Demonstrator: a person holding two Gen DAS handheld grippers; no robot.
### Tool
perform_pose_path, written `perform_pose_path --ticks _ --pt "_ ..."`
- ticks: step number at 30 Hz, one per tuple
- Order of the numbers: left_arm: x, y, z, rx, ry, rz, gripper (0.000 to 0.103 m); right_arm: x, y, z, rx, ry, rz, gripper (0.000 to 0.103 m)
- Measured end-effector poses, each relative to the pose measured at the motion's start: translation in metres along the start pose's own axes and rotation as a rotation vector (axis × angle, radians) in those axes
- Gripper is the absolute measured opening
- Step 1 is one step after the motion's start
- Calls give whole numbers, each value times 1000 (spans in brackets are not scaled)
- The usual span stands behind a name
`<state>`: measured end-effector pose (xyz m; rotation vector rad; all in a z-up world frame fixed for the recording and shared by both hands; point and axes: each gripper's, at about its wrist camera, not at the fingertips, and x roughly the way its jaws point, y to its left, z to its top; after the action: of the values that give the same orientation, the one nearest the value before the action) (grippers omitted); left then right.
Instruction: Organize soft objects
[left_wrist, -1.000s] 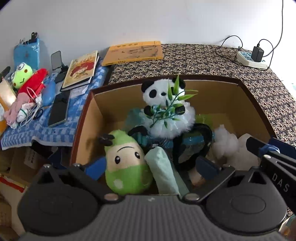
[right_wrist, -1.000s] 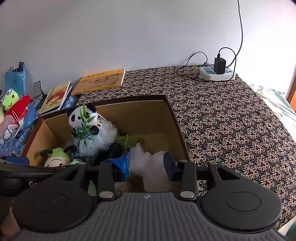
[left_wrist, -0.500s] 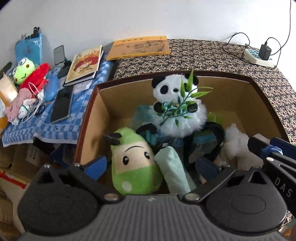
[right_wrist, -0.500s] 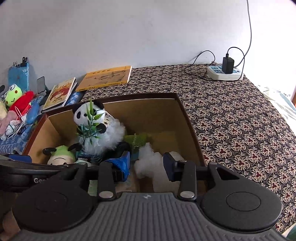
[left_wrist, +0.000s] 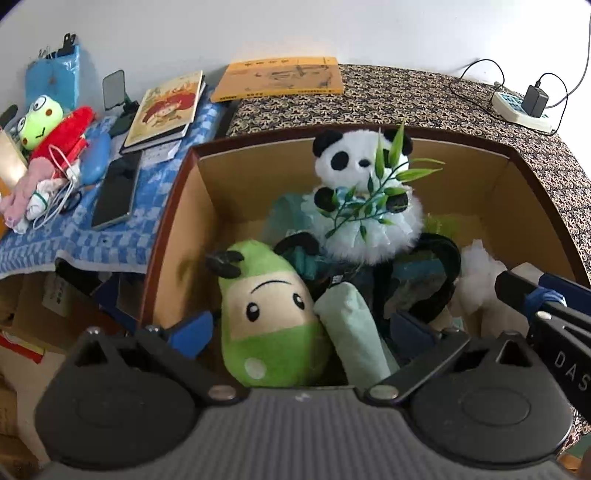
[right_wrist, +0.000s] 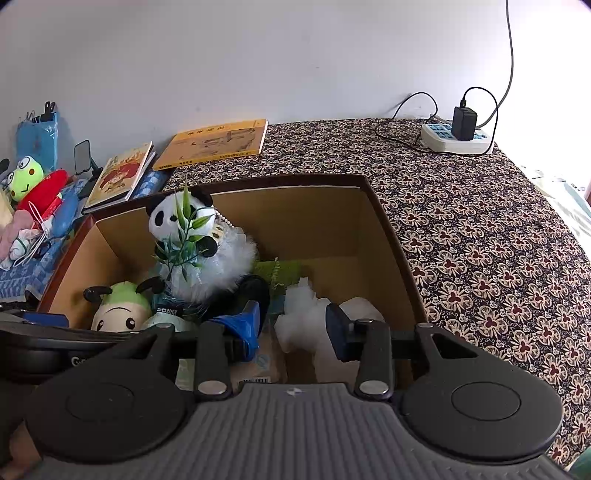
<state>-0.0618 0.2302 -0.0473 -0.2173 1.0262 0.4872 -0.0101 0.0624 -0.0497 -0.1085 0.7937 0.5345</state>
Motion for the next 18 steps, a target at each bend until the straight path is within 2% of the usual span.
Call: perform_pose_path --ticks 18 --pt "10 0 -5 4 48 -17 102 3 0 -4 1 21 2 23"
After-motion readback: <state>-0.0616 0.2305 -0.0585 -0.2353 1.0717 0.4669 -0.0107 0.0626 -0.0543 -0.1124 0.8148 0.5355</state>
